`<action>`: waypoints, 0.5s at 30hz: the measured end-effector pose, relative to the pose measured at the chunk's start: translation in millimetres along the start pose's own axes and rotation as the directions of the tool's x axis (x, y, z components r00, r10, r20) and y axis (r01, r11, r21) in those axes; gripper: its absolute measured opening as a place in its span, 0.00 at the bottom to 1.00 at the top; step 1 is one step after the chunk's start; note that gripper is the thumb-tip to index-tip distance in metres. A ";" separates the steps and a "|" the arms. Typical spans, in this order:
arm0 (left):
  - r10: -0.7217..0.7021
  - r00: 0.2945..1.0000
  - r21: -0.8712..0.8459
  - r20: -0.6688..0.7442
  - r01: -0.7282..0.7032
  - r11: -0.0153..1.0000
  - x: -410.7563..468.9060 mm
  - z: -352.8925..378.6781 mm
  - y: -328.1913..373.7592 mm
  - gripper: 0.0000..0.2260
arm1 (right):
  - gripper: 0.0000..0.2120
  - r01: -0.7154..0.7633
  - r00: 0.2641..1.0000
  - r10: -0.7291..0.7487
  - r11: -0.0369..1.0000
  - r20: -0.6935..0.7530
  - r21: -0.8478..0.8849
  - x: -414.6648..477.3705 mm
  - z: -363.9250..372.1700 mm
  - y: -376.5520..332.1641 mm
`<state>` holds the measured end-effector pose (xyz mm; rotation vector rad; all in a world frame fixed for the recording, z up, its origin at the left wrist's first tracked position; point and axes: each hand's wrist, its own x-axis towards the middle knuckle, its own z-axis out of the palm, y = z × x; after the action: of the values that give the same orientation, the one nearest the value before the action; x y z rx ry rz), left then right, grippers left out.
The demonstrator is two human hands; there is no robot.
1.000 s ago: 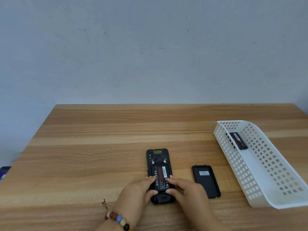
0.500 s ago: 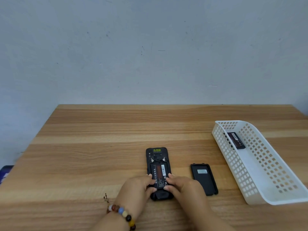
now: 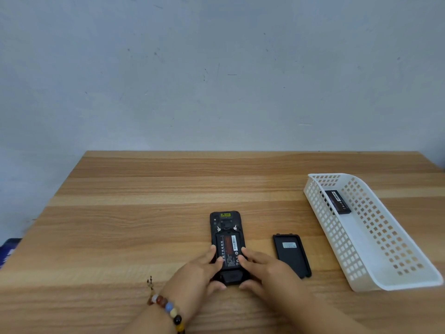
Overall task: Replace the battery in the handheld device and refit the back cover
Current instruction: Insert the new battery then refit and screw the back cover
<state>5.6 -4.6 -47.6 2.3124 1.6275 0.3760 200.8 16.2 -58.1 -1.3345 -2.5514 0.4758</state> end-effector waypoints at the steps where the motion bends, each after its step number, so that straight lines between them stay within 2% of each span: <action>1: 0.005 1.000 0.003 0.018 -0.006 1.000 1.6 -1.0 -0.7 0.29 | 0.23 0.000 1.000 0.000 1.000 -0.011 0.008 -0.3 1.2 1.0; 2: 0.008 0.998 0.005 0.069 -0.009 1.000 1.3 1.4 -5.3 0.33 | 0.23 0.001 1.000 -0.001 1.000 -0.016 0.010 -0.7 2.6 1.0; 3: 0.018 0.999 0.032 0.050 -0.019 0.999 -0.7 4.2 -9.1 0.35 | 0.24 -0.003 1.000 0.003 1.000 -0.023 0.002 -1.2 3.7 -0.3; 7: 0.059 0.997 0.119 0.052 -0.065 0.991 -1.9 14.2 -15.2 0.35 | 0.23 0.022 0.994 -0.029 0.997 -0.105 -0.074 -1.9 7.0 -2.5; 9: -0.008 0.981 0.046 0.196 -0.001 0.999 0.0 2.8 -6.6 0.29 | 0.27 0.049 0.988 -0.066 0.992 -0.138 -0.120 -1.7 10.5 -1.3; 10: 0.002 0.977 0.104 0.213 -0.025 0.994 3.4 0.7 -5.4 0.25 | 0.28 0.053 0.986 -0.074 0.989 -0.152 -0.139 -1.3 11.4 -1.6; 11: 0.045 0.983 0.121 0.180 -0.067 0.990 2.9 3.4 -6.0 0.27 | 0.29 0.060 0.982 -0.086 0.986 -0.168 -0.155 -0.8 12.5 -1.6; 12: 0.000 0.984 0.063 0.179 -0.012 0.998 2.0 5.6 -5.8 0.32 | 0.29 0.071 0.979 -0.100 0.984 -0.178 -0.163 -0.5 12.9 -2.0; 13: 0.009 0.983 0.058 0.183 -0.020 0.998 0.2 8.0 -6.4 0.39 | 0.29 0.082 0.977 -0.112 0.983 -0.182 -0.166 0.0 13.7 -2.3; 14: 0.035 0.990 0.155 0.139 -0.057 0.986 1.1 5.7 -6.1 0.43 | 0.29 0.089 0.976 -0.119 0.982 -0.182 -0.167 0.0 13.9 -2.4; 15: -0.029 0.973 0.209 0.229 -0.020 0.978 -2.9 6.1 -9.9 0.42 | 0.28 0.091 0.976 -0.122 0.981 -0.180 -0.171 0.0 14.4 -2.4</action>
<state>-1.7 -4.7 -57.1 2.3953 1.6230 -0.0709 194.0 12.2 -70.5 -1.2197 -2.5289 0.1164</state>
